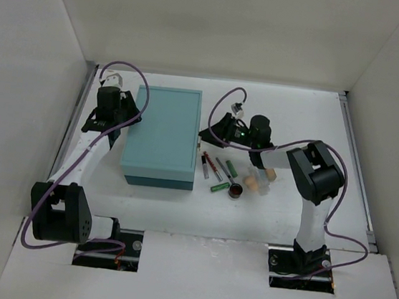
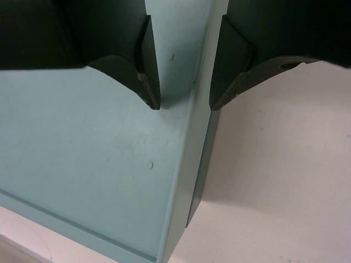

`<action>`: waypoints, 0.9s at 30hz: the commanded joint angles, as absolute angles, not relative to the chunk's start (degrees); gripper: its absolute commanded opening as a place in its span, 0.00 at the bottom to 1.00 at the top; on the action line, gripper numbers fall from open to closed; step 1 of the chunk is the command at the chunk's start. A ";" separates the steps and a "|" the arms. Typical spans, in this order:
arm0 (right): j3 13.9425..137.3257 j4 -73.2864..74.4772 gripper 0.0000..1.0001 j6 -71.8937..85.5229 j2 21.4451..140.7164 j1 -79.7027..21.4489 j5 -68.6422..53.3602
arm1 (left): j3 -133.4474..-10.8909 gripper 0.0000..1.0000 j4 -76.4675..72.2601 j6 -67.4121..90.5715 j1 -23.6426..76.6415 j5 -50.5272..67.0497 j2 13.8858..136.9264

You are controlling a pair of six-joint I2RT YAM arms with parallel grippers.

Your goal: Organize the makeup

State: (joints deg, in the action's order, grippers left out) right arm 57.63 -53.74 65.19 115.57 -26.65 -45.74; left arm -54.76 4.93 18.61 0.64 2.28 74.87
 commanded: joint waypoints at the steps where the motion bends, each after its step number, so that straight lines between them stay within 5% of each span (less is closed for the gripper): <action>1: 60.99 -61.17 0.61 67.41 116.80 -28.08 -48.07 | -52.29 0.38 8.70 18.02 0.48 -0.44 75.32; 4: 61.52 -63.36 0.56 69.34 118.12 -28.69 -48.25 | -52.12 0.38 8.70 18.19 0.48 -0.44 75.59; 9: 60.65 -68.19 0.25 72.94 119.18 -28.87 -48.60 | -52.12 0.37 8.70 18.28 0.39 -0.44 75.85; 13: 58.10 -70.84 0.14 74.27 118.04 -27.30 -47.64 | -52.03 0.35 8.70 18.28 0.22 -0.44 76.11; 27: 46.67 -56.19 0.10 63.21 103.02 -14.20 -44.92 | -51.15 0.30 8.00 18.11 -0.75 -1.49 78.40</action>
